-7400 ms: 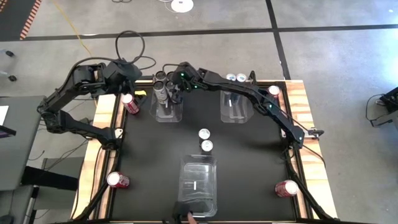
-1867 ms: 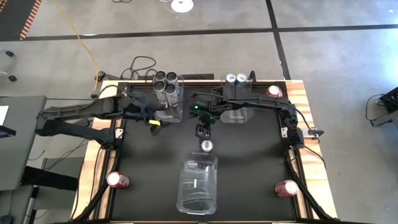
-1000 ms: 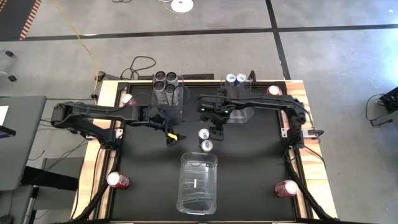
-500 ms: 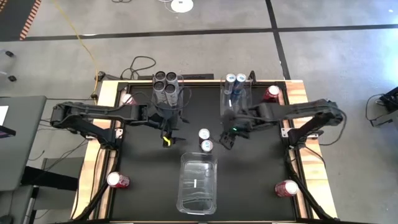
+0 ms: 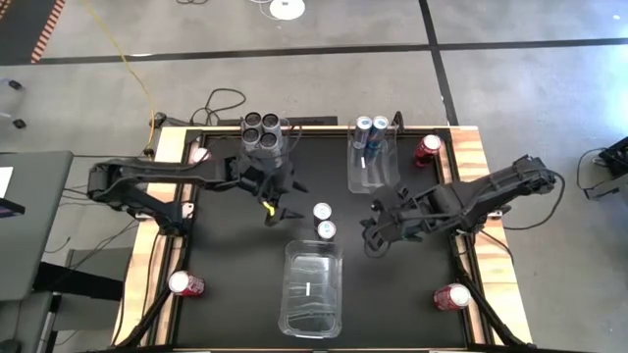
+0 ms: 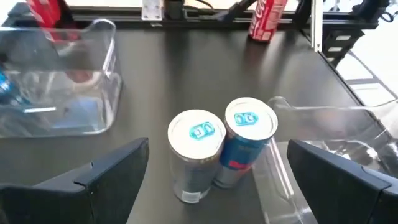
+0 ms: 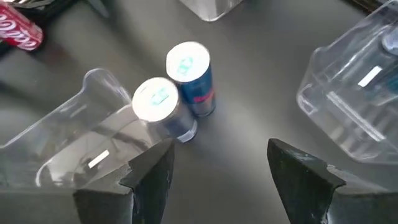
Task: Sort soda cans
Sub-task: Put the top blue soda can into the top right transparent bin
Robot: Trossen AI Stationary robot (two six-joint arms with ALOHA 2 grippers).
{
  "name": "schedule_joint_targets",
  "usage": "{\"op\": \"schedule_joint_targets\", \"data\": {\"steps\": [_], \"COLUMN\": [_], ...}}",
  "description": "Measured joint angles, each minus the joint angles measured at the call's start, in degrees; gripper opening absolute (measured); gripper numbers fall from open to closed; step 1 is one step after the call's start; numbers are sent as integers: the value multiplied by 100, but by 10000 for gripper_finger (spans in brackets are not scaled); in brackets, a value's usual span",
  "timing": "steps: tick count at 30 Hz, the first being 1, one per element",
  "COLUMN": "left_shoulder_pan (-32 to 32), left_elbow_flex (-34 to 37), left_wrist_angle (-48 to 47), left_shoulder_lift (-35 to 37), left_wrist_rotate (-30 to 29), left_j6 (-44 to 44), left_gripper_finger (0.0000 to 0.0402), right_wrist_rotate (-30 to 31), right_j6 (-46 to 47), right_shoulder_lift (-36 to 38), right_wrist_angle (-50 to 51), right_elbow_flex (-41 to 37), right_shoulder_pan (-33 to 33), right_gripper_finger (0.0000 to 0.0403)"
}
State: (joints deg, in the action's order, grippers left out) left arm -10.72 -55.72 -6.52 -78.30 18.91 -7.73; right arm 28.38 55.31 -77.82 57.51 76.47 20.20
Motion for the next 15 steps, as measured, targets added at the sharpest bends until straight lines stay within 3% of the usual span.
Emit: {"op": "schedule_joint_targets", "data": {"steps": [10, 15], "left_shoulder_pan": [-53, -55], "left_elbow_flex": [-279, -434], "left_wrist_angle": [96, 101], "left_shoulder_lift": [-687, -1240], "left_wrist_rotate": [99, 190], "left_j6": [-748, -612], "left_gripper_finger": [377, 377], "right_wrist_rotate": [39, 232], "right_j6": [-28, 273], "right_shoulder_lift": [-22, -22], "right_wrist_angle": [79, 140], "right_elbow_flex": [0, 0], "right_shoulder_pan": [15, -159], "right_gripper_finger": [277, 277]}}
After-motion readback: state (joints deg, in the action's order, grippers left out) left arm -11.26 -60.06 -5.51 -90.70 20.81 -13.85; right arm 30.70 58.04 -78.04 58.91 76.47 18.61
